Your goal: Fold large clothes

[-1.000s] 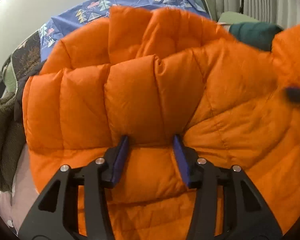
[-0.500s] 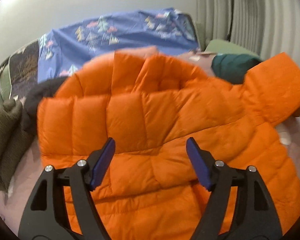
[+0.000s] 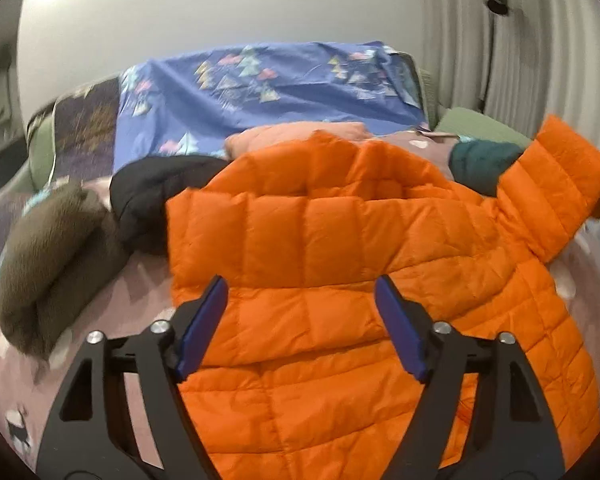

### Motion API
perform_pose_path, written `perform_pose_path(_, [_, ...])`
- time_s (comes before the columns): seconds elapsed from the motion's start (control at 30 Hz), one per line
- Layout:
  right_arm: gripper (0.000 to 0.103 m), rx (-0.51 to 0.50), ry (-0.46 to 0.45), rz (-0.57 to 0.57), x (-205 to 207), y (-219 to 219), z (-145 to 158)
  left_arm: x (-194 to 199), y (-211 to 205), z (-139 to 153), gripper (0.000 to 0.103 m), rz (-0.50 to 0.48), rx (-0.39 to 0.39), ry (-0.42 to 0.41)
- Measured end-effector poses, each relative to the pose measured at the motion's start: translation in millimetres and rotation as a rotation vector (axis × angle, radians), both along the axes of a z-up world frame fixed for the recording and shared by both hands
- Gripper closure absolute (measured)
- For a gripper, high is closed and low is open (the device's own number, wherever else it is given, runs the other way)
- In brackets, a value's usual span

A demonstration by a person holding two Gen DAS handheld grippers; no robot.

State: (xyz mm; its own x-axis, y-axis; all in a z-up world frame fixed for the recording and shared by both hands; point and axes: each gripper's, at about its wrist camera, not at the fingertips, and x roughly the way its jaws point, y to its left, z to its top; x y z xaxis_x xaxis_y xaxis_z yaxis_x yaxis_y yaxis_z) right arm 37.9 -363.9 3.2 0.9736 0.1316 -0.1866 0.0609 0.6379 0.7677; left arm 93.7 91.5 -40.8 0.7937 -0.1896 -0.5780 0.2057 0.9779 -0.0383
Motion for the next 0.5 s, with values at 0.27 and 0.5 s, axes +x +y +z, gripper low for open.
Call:
perform_pose_path(0.27, [0.057,-0.648,0.000,0.603,36.3,266.0,-14.6,4.1,47.7,-0.8,0.032,0.044,-0.227,0.047])
perform_pose_path(0.5, [0.038,-0.736,0.177,0.812,19.7,335.7,-84.1,2.4,66.0,-8.0,0.009,-0.039,-0.385,0.092])
